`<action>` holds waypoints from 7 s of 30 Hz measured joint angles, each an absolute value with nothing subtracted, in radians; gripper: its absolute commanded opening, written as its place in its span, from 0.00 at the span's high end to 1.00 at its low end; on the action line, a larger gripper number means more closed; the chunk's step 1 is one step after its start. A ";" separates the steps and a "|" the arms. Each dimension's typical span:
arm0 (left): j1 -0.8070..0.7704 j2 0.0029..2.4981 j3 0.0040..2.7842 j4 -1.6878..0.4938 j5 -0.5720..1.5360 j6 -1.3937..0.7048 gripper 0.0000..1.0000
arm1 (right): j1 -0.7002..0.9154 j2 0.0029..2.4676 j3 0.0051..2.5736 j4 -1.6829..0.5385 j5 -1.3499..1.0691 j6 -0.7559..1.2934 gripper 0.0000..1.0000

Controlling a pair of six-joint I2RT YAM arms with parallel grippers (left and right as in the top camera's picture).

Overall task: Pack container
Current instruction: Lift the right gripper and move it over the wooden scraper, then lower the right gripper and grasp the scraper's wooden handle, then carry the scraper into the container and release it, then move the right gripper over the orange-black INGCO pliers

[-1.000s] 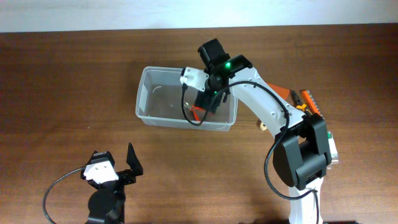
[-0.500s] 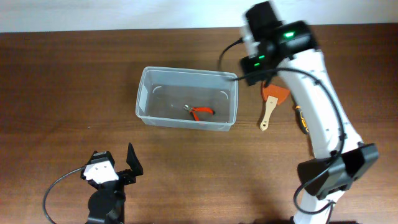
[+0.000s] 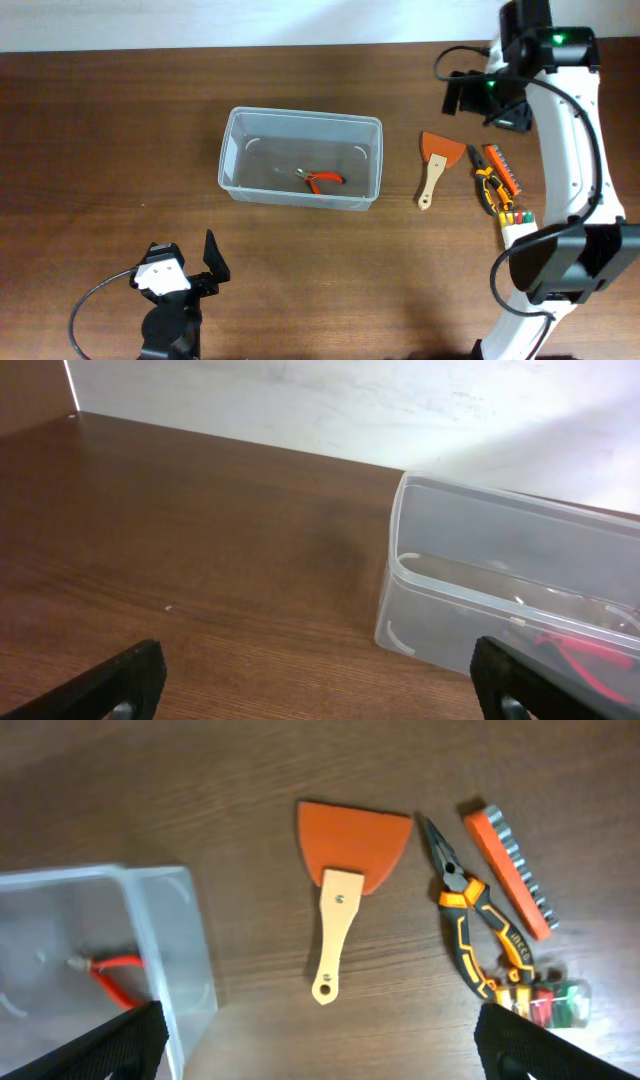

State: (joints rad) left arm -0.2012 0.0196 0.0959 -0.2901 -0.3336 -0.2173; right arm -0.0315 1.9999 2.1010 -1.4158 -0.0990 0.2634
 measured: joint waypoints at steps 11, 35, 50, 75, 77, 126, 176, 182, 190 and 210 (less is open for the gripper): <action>-0.201 0.020 0.096 -0.290 -0.334 -0.217 0.01 | -0.015 2.010 1.691 -1.115 -0.096 0.461 0.20; -0.201 0.020 0.096 -0.290 -0.334 -0.217 0.01 | 0.045 2.021 1.415 -0.902 -0.083 0.433 0.29; -0.201 0.020 0.096 -0.290 -0.334 -0.217 0.01 | 0.065 2.021 1.415 -0.876 -0.038 0.462 0.33; -0.201 0.020 0.096 -0.290 -0.334 -0.217 0.01 | 0.065 2.060 1.409 -0.877 -0.030 0.466 0.55; -0.201 0.020 0.096 -0.290 -0.334 -0.217 0.01 | 0.065 2.060 1.409 -0.878 -0.027 0.461 0.65; -0.201 0.020 0.096 -0.290 -0.334 -0.217 0.01 | 0.527 2.059 2.240 -1.272 -0.091 -0.794 0.96; -0.201 0.020 0.096 -0.290 -0.334 -0.217 0.01 | 0.177 2.138 2.364 -1.693 0.072 -0.364 0.11; -0.201 0.020 0.096 -0.290 -0.334 -0.217 0.01 | -0.005 2.130 2.359 -1.693 -0.006 -0.283 0.13; -0.201 0.020 0.096 -0.290 -0.334 -0.217 0.01 | -0.120 1.866 2.205 -1.692 -0.049 -0.261 0.12; -0.201 0.020 0.096 -0.290 -0.334 -0.217 0.01 | -0.245 1.655 1.536 -1.316 -0.089 -0.299 0.23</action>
State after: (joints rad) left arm -0.2012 0.0196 0.0959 -0.2897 -0.3336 -0.2173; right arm -0.2447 1.6550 1.5360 -1.3159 -0.0887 -0.2989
